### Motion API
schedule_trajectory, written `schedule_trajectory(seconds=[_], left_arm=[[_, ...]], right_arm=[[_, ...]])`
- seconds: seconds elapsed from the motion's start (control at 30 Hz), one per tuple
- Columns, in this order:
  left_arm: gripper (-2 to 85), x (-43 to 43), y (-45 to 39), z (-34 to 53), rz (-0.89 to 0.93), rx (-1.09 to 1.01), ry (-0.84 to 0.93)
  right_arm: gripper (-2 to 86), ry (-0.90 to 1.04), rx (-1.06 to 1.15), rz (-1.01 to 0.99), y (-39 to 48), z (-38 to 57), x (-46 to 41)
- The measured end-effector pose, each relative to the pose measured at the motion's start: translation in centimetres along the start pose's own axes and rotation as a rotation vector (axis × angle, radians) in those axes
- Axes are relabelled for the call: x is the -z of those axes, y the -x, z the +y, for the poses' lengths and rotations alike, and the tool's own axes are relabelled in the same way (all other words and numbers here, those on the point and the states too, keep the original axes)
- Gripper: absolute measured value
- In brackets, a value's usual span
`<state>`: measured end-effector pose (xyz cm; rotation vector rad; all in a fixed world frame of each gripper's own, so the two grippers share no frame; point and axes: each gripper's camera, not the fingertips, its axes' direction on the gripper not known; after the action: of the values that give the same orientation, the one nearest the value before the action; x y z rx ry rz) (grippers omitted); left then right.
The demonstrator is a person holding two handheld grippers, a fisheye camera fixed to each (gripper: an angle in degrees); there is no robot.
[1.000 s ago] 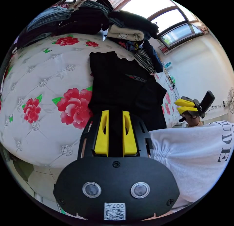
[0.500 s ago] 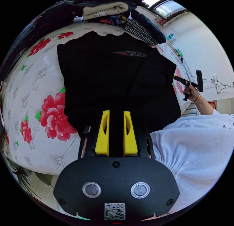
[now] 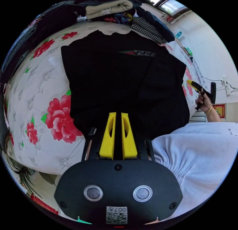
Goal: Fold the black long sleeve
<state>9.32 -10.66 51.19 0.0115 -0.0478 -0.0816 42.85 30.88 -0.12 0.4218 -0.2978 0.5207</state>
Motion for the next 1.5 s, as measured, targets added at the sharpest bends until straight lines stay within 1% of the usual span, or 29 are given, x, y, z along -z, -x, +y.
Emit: schedule_trajectory(seconds=[0.07, 0.13, 0.2, 0.3, 0.37, 0.43, 0.53, 0.6, 0.67, 0.73, 0.83, 1.0, 1.1, 1.2, 1.3, 1.43, 1.5], left_arm=[[0.9, 0.2, 0.1, 0.1, 0.003, 0.023, 0.005], [-0.1, 0.7, 0.2, 0.2, 0.013, 0.040, 0.009], [-0.8, 1.9, 0.2, 0.5, 0.029, 0.031, -0.011], [-0.9, 4.1, 0.3, 1.1, 0.071, 0.014, -0.055], [-1.0, 5.8, 0.6, 1.5, 0.127, 0.016, -0.095], [-1.0, 7.5, 1.1, 1.8, 0.185, 0.019, -0.139], [-1.0, 8.5, 2.7, 2.1, 0.202, 0.045, -0.150], [-1.0, 6.8, 4.4, 2.2, 0.177, 0.080, -0.068], [-0.9, 5.0, 5.5, 2.7, 0.213, 0.127, 0.011], [-0.9, 4.3, 6.1, 3.6, 0.219, 0.166, 0.004], [-0.9, 4.8, 6.7, 5.4, 0.251, 0.204, -0.049], [-0.6, 6.8, 8.1, 9.4, 0.134, 0.225, -0.045], [0.4, 7.8, 9.1, 12.0, 0.156, 0.251, -0.086], [5.5, 8.2, 9.1, 14.4, 0.153, 0.271, -0.102], [8.3, 8.2, 8.9, 17.1, 0.139, 0.280, -0.107], [10.2, 6.8, 9.5, 20.3, 0.204, 0.328, -0.065], [10.8, 5.8, 9.0, 21.3, 0.203, 0.308, -0.032]], right_arm=[[0.9, 0.026, 0.024, -0.014, 0.0, -1.5, -2.9], [0.4, 0.039, 0.033, -0.011, 0.5, -2.2, -3.8], [0.1, 0.000, 0.064, 0.032, 1.4, -2.2, -3.3], [-0.1, -0.068, 0.080, 0.047, 1.9, -0.5, -0.3], [-0.2, -0.155, 0.021, 0.033, 1.2, 2.0, 3.5], [-0.2, -0.199, -0.056, -0.004, 0.4, 4.0, 6.2], [-0.2, -0.145, -0.149, -0.019, -0.6, 6.8, 6.8], [-0.2, -0.087, -0.169, 0.003, -1.0, 8.0, 5.4], [-0.1, -0.065, -0.199, 0.013, -1.7, 9.2, 3.5], [0.1, -0.038, -0.247, 0.024, -2.4, 9.5, 2.7], [0.5, -0.040, -0.211, 0.060, -2.5, 9.8, 3.1], [2.0, -0.044, -0.203, 0.099, -4.2, 10.6, 5.3], [3.9, -0.028, -0.185, 0.081, -4.9, 11.1, 6.0], [5.4, 0.020, -0.131, 0.093, -4.5, 11.5, 5.9], [6.9, 0.096, -0.084, 0.098, -4.5, 12.1, 5.4], [8.4, 0.229, -0.069, 0.064, -5.2, 13.3, 4.6], [8.8, 0.299, -0.067, 0.059, -5.5, 13.6, 3.9]])
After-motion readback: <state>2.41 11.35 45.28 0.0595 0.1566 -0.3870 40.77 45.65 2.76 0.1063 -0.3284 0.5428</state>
